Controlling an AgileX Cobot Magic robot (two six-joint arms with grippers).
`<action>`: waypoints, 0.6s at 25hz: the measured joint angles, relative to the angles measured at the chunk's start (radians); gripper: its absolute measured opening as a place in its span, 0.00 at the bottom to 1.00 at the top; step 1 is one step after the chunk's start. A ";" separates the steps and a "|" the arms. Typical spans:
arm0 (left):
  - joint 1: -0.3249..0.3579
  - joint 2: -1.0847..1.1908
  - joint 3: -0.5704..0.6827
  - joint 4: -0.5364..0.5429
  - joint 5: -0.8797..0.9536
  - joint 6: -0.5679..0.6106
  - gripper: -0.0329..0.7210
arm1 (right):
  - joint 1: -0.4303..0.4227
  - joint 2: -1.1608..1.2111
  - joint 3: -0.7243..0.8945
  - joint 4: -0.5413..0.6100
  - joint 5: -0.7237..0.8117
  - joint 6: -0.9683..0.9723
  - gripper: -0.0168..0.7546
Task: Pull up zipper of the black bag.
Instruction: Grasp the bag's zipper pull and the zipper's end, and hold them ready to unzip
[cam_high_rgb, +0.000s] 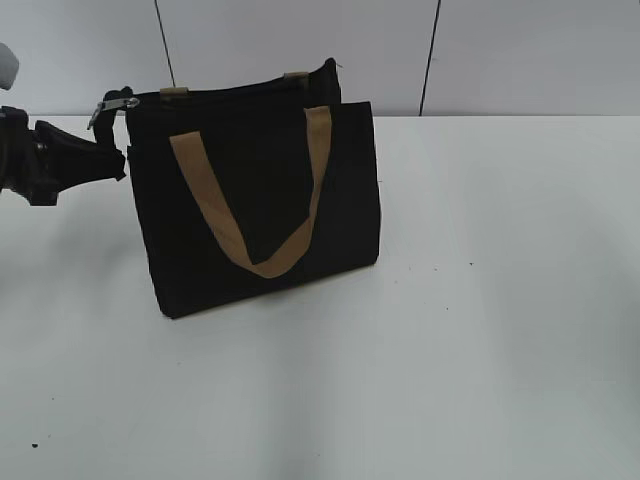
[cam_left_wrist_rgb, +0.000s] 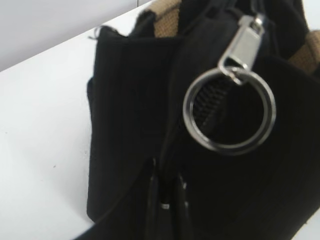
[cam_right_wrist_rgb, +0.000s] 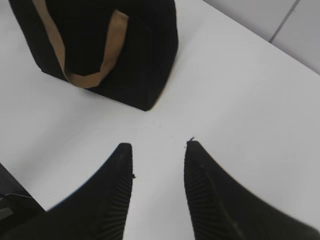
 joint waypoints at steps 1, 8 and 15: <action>0.000 0.000 0.000 0.008 0.000 -0.006 0.09 | 0.033 0.044 -0.039 0.000 0.000 -0.008 0.38; 0.000 0.000 0.000 0.022 0.015 -0.029 0.09 | 0.317 0.352 -0.312 -0.092 0.000 -0.014 0.38; 0.000 0.000 0.000 0.023 0.017 -0.032 0.09 | 0.521 0.633 -0.561 -0.210 -0.107 -0.148 0.38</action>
